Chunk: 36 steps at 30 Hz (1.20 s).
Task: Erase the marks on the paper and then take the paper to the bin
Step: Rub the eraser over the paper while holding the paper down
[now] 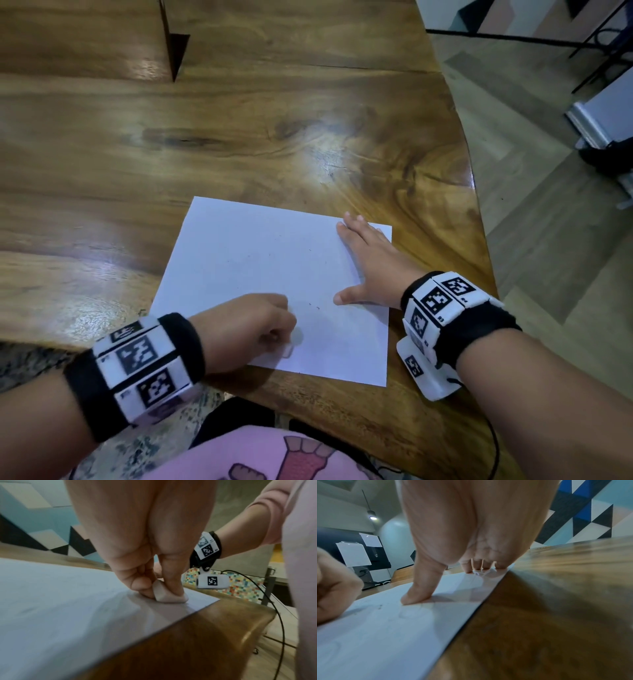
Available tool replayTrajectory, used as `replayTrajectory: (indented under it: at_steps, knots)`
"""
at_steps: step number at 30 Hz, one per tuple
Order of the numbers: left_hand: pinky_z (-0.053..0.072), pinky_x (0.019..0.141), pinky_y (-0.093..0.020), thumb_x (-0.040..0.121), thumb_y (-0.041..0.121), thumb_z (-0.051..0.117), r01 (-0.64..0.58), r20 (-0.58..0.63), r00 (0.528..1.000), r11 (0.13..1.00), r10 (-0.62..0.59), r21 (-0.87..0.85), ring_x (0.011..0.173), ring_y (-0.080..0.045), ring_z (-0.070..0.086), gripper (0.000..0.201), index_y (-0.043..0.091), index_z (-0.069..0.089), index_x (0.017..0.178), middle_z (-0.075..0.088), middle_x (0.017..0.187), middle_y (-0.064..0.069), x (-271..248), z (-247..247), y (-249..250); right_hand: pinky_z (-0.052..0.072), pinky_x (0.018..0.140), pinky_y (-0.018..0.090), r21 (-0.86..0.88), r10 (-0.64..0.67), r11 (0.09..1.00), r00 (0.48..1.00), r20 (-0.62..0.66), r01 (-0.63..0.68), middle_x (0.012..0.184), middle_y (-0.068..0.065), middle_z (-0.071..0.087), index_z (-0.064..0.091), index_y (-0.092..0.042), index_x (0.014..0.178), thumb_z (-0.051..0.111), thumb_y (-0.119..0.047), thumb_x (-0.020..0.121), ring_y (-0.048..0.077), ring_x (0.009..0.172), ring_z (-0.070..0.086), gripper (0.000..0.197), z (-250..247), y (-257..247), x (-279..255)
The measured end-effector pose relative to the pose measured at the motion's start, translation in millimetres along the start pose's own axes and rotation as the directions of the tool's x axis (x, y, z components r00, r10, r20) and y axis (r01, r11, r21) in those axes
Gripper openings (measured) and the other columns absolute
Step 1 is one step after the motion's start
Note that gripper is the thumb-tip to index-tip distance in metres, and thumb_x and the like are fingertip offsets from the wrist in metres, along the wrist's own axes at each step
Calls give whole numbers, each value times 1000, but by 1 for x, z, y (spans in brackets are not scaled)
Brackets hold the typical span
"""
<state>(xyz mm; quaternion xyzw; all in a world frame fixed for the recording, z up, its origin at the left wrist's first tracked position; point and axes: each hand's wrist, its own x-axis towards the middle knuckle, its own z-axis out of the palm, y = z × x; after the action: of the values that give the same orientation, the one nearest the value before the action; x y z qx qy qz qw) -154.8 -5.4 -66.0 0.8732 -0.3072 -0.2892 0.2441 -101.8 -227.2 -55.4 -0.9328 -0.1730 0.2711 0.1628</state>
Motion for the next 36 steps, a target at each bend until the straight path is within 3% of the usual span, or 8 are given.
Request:
replayTrajectory:
  at_steps: [7, 16, 19, 23, 25, 30, 32, 36]
  knots:
    - [36, 63, -14, 78, 16, 62, 16, -110, 994, 1000, -18, -14, 67, 2, 44, 20, 27, 46, 73, 40, 74, 17, -14, 6, -11, 9, 115, 28, 39, 144, 989, 986, -85, -141, 157, -10, -11, 1, -16, 151, 79, -48, 66, 12, 145, -5, 119, -6, 9, -6]
    - [37, 65, -16, 79, 20, 63, 157, 58, 986, 988, -157, 5, 72, -4, 48, 31, 36, 42, 64, 48, 80, 13, -30, -24, -29, 29, 108, 31, -3, 197, 980, 968, -157, -200, 136, -2, 27, 25, -14, 144, 84, -46, 59, 17, 128, 23, 108, -11, 6, -14]
    - [38, 64, -20, 78, 26, 67, 205, 65, 977, 977, -201, -63, 68, -6, 48, 26, 34, 47, 64, 52, 75, 10, -22, -36, -20, 26, 110, 30, -25, 192, 980, 970, -150, -197, 137, -3, 25, 24, -15, 145, 83, -50, 59, 16, 129, 22, 110, -8, 4, -15]
    - [34, 56, -20, 75, 28, 71, 233, -159, 956, 967, -247, -99, 62, -11, 46, 27, 31, 48, 62, 52, 66, 9, 23, -51, -4, 21, 115, 35, -24, 160, 986, 977, -138, -165, 152, -4, 9, 17, -15, 147, 82, -49, 60, 16, 140, 9, 114, -6, 2, -14]
    - [26, 54, -23, 75, 26, 71, 265, -288, 917, 961, -277, -78, 67, -17, 47, 15, 19, 58, 71, 53, 69, 2, 56, -56, 2, 17, 115, 35, -27, 119, 992, 988, -95, -122, 156, -8, -2, 11, -19, 149, 80, -45, 63, 16, 143, 0, 114, -6, 0, -11]
    - [24, 55, -20, 77, 19, 69, 293, -440, 842, 950, -310, -110, 73, -18, 47, 19, 4, 63, 87, 53, 76, -2, 105, -66, 8, 11, 118, 30, -10, 75, 997, 996, -43, -75, 157, -11, -4, 5, -17, 151, 76, -41, 68, 12, 145, -6, 112, 1, -1, -8]
    - [28, 52, -22, 76, 18, 69, 289, -460, 831, 949, -313, -123, 70, -18, 46, 18, 4, 63, 85, 51, 69, 1, 107, -65, 7, 10, 117, 30, -17, 78, 997, 996, -53, -79, 157, -9, -5, 4, -16, 151, 75, -46, 68, 14, 145, -5, 114, 3, -1, -7]
    - [31, 44, -7, 75, 17, 70, 292, -374, 873, 949, -315, -118, 55, -8, 42, 14, 8, 61, 79, 46, 60, 8, 104, -69, 3, 5, 119, 34, -54, 88, 994, 992, -89, -93, 158, -4, -7, 1, -12, 150, 72, -61, 66, 16, 145, -6, 121, 9, -5, -6]
